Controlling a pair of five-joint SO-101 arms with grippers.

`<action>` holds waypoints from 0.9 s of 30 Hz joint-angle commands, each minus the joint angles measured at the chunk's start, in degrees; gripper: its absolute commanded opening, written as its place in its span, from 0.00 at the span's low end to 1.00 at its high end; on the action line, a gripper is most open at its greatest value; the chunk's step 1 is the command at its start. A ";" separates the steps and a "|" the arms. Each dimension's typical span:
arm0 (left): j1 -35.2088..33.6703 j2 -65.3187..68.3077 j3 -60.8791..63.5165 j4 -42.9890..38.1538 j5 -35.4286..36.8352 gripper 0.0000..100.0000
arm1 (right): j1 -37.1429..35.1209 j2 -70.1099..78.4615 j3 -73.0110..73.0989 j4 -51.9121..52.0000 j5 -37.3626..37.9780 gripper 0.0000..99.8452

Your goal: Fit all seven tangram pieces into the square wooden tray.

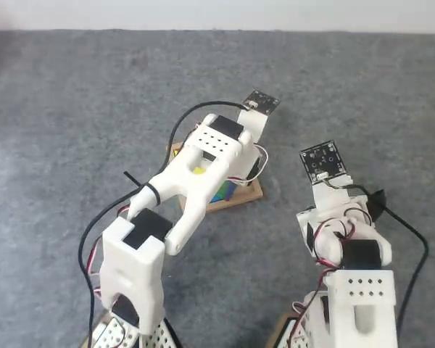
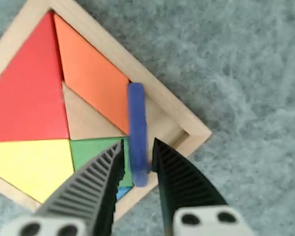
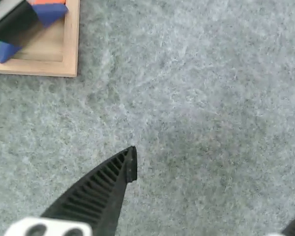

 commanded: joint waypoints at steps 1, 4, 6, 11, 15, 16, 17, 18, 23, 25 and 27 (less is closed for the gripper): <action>1.14 -3.87 -2.07 0.53 0.79 0.10 | -0.13 0.31 -0.35 -1.01 0.62 0.51; 2.64 -3.87 -3.47 1.67 0.79 0.10 | -1.63 0.31 -0.18 -0.92 0.62 0.51; 4.13 -3.87 -5.23 3.25 0.79 0.10 | -2.24 0.31 -0.18 -0.92 0.62 0.51; 5.01 -3.34 -7.60 4.66 0.70 0.10 | -2.24 0.31 -0.18 -0.92 0.62 0.51; 5.10 -3.16 -7.34 4.31 0.53 0.10 | -2.24 0.31 -0.18 -0.92 0.62 0.51; 5.10 -3.16 -7.34 4.31 0.35 0.10 | -2.24 0.31 -0.18 -0.92 0.62 0.51; 5.10 -3.16 -7.34 4.31 0.35 0.10 | -2.24 0.31 -0.18 -0.92 0.62 0.51; 5.10 -3.08 -7.25 4.31 0.26 0.10 | -2.24 0.31 -0.18 -0.92 0.62 0.51; 4.75 0.70 -6.64 4.22 -0.18 0.10 | -2.24 0.31 -0.18 -0.84 0.62 0.51; 4.57 3.43 -6.73 4.13 -0.44 0.10 | -2.24 0.31 -0.18 -0.75 0.62 0.51; 4.57 5.10 -6.90 3.78 -0.44 0.10 | -2.24 0.31 -0.18 -0.84 0.62 0.51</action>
